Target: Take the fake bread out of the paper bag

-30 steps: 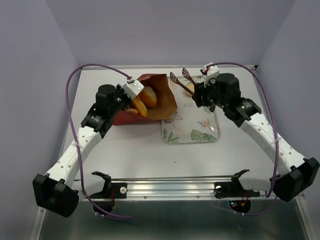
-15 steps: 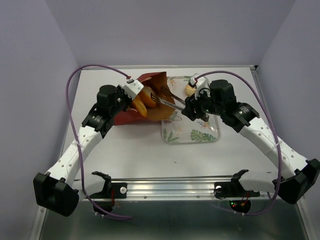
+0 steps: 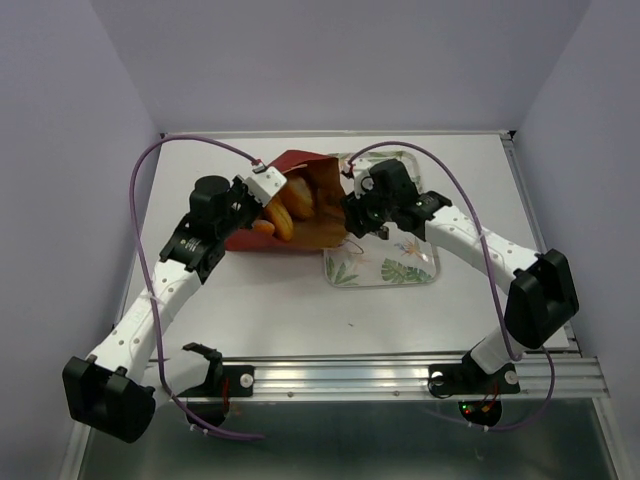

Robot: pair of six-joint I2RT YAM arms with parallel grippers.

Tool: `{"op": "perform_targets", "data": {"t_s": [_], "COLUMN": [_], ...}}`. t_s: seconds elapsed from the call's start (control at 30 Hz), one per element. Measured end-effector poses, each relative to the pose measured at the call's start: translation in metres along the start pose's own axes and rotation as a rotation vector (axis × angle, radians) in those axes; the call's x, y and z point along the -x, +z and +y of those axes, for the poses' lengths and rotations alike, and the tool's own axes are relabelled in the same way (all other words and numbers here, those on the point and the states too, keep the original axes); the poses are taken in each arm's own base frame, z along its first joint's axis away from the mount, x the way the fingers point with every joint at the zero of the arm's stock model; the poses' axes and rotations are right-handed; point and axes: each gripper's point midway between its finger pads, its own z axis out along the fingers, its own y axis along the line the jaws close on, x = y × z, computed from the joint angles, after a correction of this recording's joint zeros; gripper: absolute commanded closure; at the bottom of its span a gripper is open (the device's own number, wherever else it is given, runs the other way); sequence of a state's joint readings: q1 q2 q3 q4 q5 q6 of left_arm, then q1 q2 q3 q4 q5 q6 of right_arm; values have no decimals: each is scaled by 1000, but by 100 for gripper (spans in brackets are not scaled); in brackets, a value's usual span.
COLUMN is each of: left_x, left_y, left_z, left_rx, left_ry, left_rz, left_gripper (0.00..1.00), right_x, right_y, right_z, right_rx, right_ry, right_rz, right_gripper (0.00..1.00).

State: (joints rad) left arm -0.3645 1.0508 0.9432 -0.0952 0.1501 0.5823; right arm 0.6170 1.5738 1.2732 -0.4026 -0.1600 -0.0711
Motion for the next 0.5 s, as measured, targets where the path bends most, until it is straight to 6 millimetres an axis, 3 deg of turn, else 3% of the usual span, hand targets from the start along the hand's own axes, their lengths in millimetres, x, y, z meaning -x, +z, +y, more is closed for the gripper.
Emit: {"op": "perform_targets", "data": {"t_s": [0.23, 0.5], "left_x": [0, -1], "left_y": [1, 4], "left_z": [-3, -5], "left_rx": [-14, -29], "left_ry": [2, 3], "left_rz": [-4, -1], "left_gripper": [100, 100], "right_x": [36, 31], "right_y": [14, 35], "right_z": [-10, -12], "right_rx": [-37, -32], "right_ry": [-11, -7], "right_rz": [-76, -51], "right_gripper": [41, 40]}}
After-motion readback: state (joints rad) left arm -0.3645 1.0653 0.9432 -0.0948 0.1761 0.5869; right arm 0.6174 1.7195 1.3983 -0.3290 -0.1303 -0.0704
